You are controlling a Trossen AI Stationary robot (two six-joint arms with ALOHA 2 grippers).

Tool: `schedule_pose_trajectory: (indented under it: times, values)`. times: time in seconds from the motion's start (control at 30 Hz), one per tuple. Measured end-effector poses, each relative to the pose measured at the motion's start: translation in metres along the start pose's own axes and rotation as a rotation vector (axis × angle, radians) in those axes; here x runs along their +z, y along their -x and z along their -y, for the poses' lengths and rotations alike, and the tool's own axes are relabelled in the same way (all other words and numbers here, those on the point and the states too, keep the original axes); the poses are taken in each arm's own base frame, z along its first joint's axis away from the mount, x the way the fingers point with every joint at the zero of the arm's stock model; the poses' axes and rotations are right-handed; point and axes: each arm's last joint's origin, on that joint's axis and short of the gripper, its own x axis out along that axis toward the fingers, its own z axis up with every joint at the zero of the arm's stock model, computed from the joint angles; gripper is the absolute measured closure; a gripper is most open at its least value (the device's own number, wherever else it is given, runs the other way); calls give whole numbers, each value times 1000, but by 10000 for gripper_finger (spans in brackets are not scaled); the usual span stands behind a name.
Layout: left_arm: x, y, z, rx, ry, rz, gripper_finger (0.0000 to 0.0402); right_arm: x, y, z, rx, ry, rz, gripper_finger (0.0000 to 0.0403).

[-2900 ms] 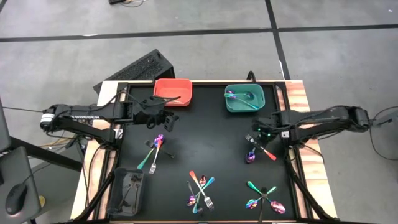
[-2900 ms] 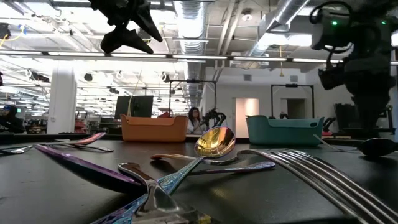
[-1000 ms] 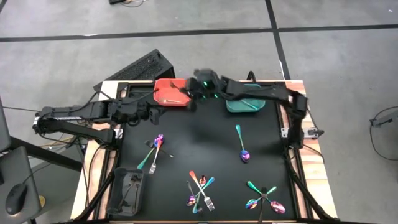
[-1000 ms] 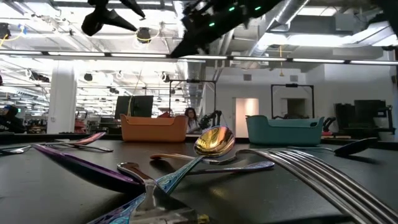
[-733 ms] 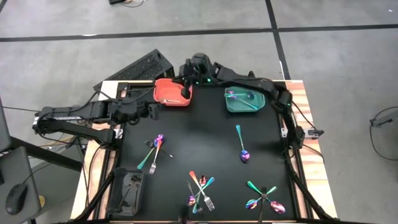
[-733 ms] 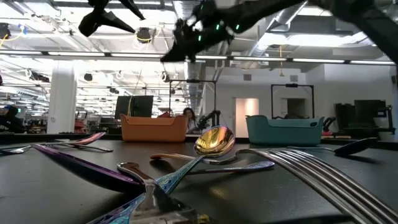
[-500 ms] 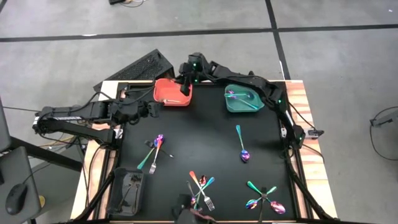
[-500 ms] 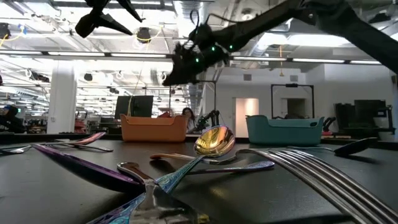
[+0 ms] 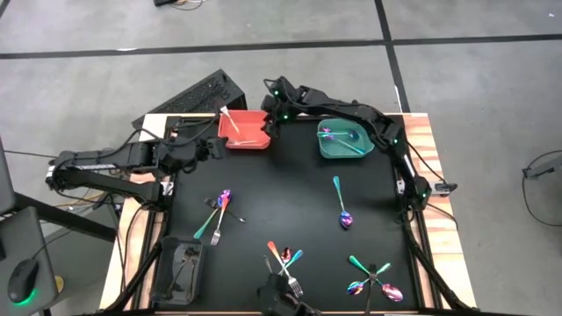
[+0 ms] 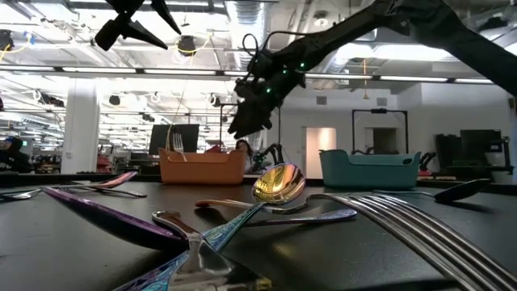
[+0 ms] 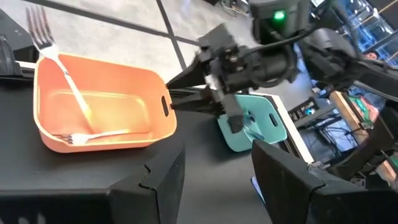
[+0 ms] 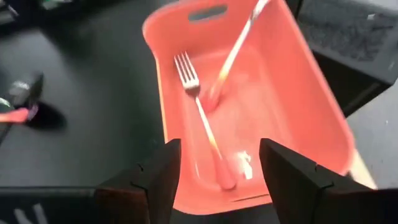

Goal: Sort silverware by color (type)
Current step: Put the blue spoon into the blue bin

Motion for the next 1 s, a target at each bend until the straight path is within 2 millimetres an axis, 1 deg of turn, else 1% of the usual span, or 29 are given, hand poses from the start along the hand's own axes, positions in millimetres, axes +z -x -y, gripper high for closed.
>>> schedule_pose_trajectory:
  times: [0.1, 0.17, 0.3, 0.37, 0.43, 0.47, 0.57, 0.67, 0.8, 0.87, 0.93, 1.0]
  values:
    - [1, -1, -1, 10, -6, 3, 229, 8, 4, 0, -9, 5, 57, 164]
    - [0, -1, -4, 40, -29, -6, 229, 8, 5, -1, -6, -23, 63, 164]
    - [-6, -5, -20, 209, -106, -29, 229, 13, 7, -4, -3, -36, 89, 164]
    - [-8, -11, -26, 290, -105, -44, 229, 15, 12, -7, 3, -57, 85, 164]
    - [-5, -20, -30, 326, -98, -81, 229, 18, 18, -9, 11, -66, 76, 167]
    - [-3, -26, -32, 334, -106, -108, 229, 22, 24, -12, 16, -64, 81, 169]
    - [5, -48, -34, 316, -128, -186, 229, 29, 48, -14, 41, -68, 91, 177]
    - [14, -73, -38, 298, -153, -224, 229, 33, 77, -7, 51, -84, 96, 182]
    - [25, -101, -44, 233, -122, -268, 229, 32, 114, 5, 12, -97, 86, 185]
    - [27, -109, -43, 167, -106, -308, 229, 32, 132, 9, -5, -108, 85, 186]
    - [25, -113, -41, 119, -114, -345, 229, 29, 148, 12, -11, -132, 66, 186]
    - [22, -112, -39, 96, -135, -371, 229, 25, 156, 13, -10, -150, 46, 186]
